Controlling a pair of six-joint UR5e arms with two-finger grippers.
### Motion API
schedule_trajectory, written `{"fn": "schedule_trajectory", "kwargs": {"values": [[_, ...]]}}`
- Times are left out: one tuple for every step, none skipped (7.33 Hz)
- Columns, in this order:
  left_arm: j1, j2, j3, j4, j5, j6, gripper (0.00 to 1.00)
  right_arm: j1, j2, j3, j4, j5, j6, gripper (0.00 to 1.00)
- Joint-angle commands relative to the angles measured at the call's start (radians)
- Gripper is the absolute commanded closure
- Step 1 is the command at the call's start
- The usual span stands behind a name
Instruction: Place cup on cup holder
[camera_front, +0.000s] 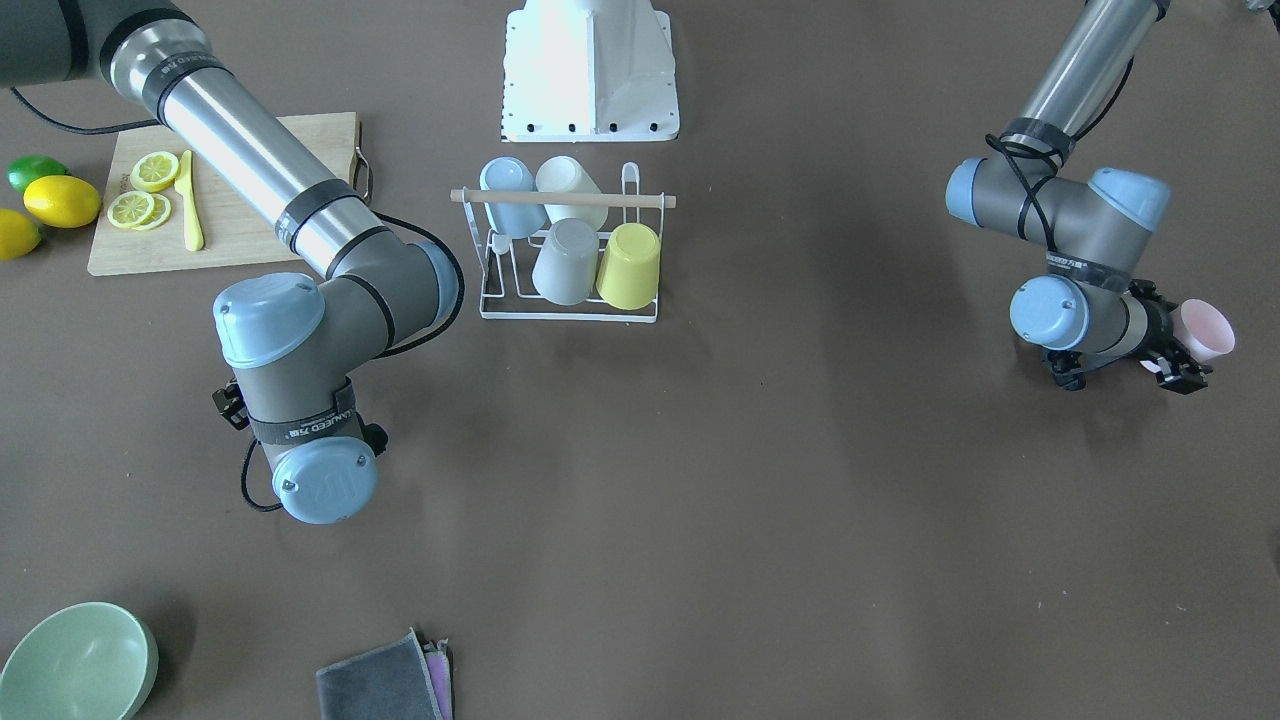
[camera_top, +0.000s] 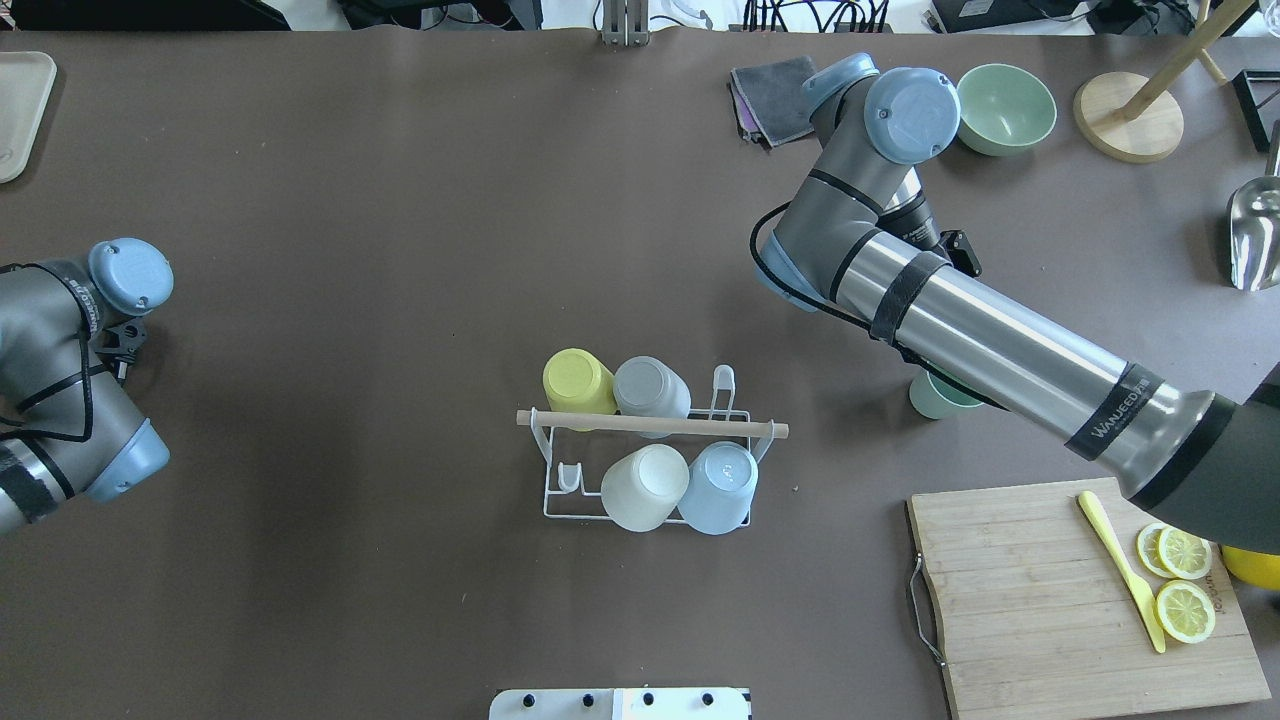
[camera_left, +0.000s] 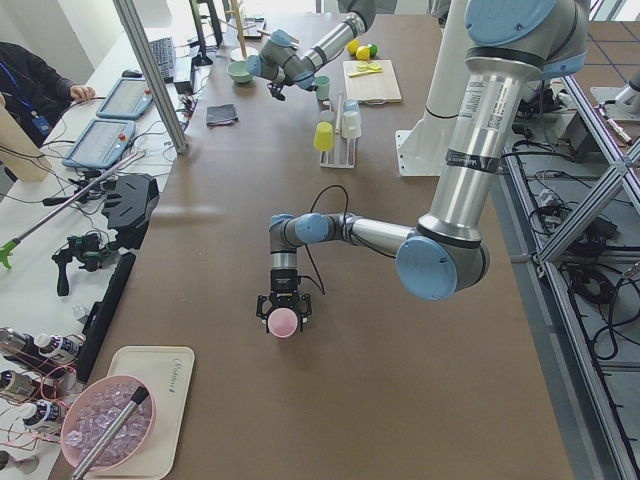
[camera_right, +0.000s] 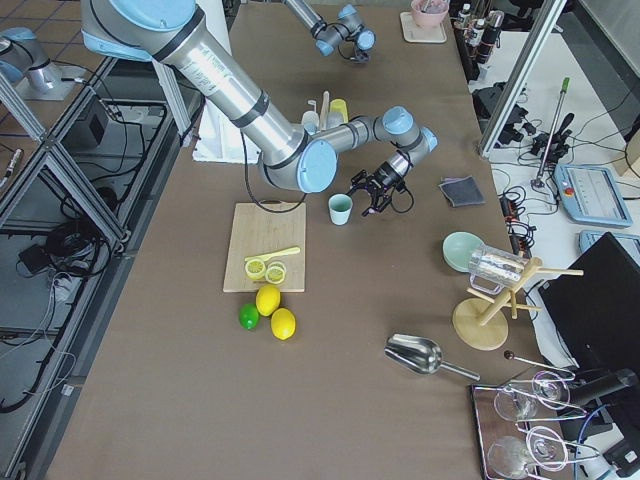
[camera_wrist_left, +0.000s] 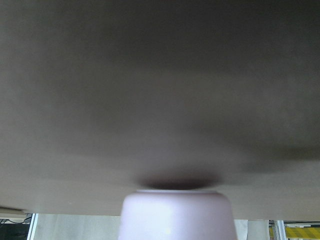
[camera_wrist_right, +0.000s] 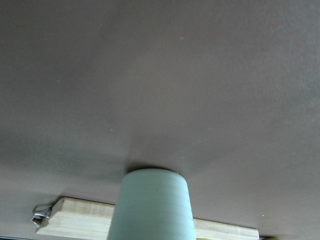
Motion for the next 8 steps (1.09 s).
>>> {"fn": "schedule_trajectory", "kwargs": {"values": [[-0.003, 0.011, -0.001, -0.017, 0.0, 0.0, 0.03, -0.001, 0.009, -0.018, -0.001, 0.037, 0.015, 0.01], [-0.008, 0.014, -0.001, -0.031, 0.0, 0.0, 0.03, -0.001, 0.009, -0.04, 0.0, 0.043, 0.015, 0.01], [-0.012, 0.019, -0.001, -0.046, 0.0, 0.0, 0.03, -0.002, 0.009, -0.061, -0.003, 0.042, 0.015, 0.01], [-0.02, 0.025, -0.002, -0.062, 0.0, 0.0, 0.03, -0.002, 0.011, -0.075, -0.01, 0.04, 0.015, 0.01], [-0.028, 0.025, -0.005, -0.063, -0.002, 0.0, 0.04, -0.002, 0.012, -0.089, -0.017, 0.052, 0.015, 0.01], [-0.032, 0.025, -0.012, -0.075, -0.005, 0.0, 0.12, -0.001, 0.012, -0.09, -0.032, 0.054, 0.013, 0.01], [-0.037, 0.025, -0.012, -0.092, -0.008, 0.0, 0.18, -0.001, 0.014, -0.095, -0.044, 0.064, 0.015, 0.01], [-0.04, 0.024, -0.013, -0.114, -0.011, -0.001, 0.21, -0.004, 0.015, -0.116, -0.058, 0.074, 0.015, 0.02]]}}
